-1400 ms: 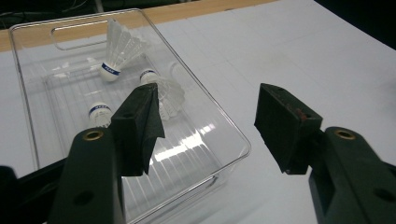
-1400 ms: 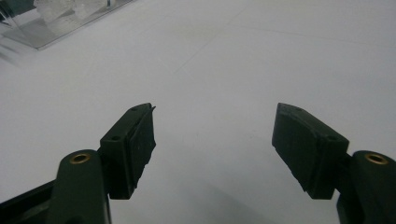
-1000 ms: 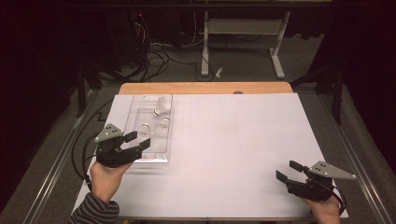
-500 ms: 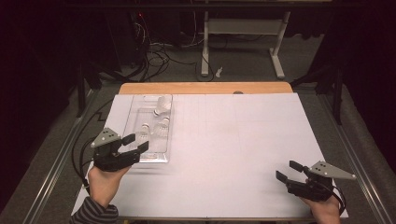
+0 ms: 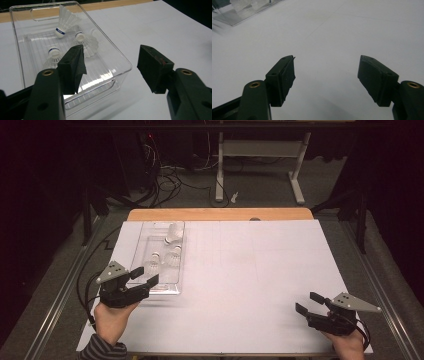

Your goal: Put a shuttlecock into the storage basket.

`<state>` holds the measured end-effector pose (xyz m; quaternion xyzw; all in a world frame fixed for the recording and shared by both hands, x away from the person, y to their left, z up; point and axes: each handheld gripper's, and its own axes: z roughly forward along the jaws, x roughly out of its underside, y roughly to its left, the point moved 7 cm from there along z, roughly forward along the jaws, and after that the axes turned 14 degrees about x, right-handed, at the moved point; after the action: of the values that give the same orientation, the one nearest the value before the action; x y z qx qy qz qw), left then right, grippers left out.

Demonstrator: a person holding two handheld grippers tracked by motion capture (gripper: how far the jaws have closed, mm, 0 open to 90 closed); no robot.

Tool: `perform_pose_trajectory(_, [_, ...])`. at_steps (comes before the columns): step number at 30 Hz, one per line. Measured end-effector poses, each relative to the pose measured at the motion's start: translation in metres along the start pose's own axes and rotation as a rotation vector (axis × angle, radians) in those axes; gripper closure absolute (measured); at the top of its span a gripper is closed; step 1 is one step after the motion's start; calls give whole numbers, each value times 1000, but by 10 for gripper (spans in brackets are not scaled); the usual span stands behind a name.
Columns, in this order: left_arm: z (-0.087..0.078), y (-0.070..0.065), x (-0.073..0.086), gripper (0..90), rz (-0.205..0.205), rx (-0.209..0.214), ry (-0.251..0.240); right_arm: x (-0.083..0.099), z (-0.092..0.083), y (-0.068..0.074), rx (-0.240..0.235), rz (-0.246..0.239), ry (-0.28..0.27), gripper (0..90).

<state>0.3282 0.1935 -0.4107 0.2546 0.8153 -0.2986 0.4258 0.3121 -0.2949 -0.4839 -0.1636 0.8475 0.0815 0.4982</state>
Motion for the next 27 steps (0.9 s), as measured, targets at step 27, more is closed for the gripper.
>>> perform_pose_trajectory(27, [-4,-2,18,392,-10,3,-4,0,0,0,0,4,-2,303])
